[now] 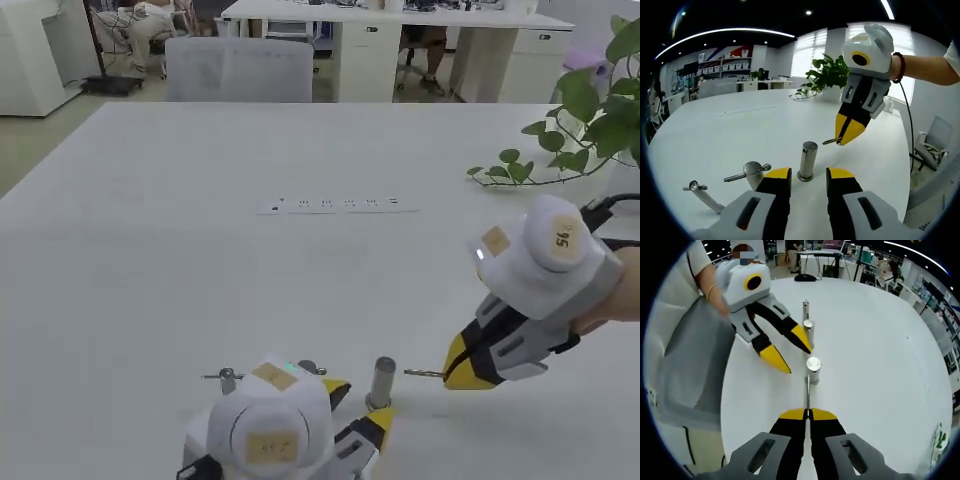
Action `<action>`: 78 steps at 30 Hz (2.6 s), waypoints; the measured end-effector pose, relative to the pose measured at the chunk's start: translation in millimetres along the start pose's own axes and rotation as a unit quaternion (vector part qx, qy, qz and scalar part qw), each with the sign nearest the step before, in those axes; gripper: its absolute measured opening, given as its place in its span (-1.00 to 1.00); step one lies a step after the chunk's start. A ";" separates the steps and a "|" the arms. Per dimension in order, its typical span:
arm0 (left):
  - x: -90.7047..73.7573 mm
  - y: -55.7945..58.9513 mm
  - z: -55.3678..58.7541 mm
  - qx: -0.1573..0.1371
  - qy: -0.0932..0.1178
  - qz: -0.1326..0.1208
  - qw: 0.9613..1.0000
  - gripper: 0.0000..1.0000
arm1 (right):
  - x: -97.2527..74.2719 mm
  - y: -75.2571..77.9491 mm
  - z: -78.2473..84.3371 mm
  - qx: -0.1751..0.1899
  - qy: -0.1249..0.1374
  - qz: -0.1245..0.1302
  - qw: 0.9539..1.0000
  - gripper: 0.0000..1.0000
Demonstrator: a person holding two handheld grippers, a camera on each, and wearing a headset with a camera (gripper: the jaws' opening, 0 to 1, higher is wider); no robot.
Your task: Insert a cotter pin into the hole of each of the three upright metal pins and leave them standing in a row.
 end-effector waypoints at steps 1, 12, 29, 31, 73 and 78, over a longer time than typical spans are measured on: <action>1.1 0.2 -0.1 0.004 0.001 0.001 1.000 -0.47 | 0.6 1.6 0.6 0.001 -0.001 -0.001 1.000 -0.93; 22.2 -2.0 -6.1 0.007 0.012 -0.004 1.000 -0.52 | 4.8 10.7 2.8 -0.002 -0.004 -0.010 1.000 -0.93; 29.8 -1.7 -2.2 0.022 0.003 0.000 1.000 -0.76 | 8.1 13.4 2.0 -0.013 -0.009 -0.019 1.000 -0.93; 30.2 -1.6 -2.1 0.026 0.002 0.000 1.000 -0.76 | 7.9 13.3 1.4 -0.017 -0.010 -0.019 1.000 -0.93; 31.4 -3.9 3.3 0.033 -0.012 -0.001 0.999 -0.77 | 16.9 13.1 -23.1 -0.048 -0.011 -0.024 0.998 -0.93; 31.4 -3.8 3.1 0.033 -0.011 -0.004 0.999 -0.77 | 19.2 14.7 -27.4 -0.050 -0.009 -0.023 0.998 -0.93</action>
Point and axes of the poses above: the centre of the closed fingertips' face, and the gripper's own axes: x roughly forward along the fingers, y roughly to its right, z roughly out of its underside, the point moved 2 cm from there along -x, roughly backward along the fingers, and after that the axes turned 8 degrees about -x, right-handed, at the moved point
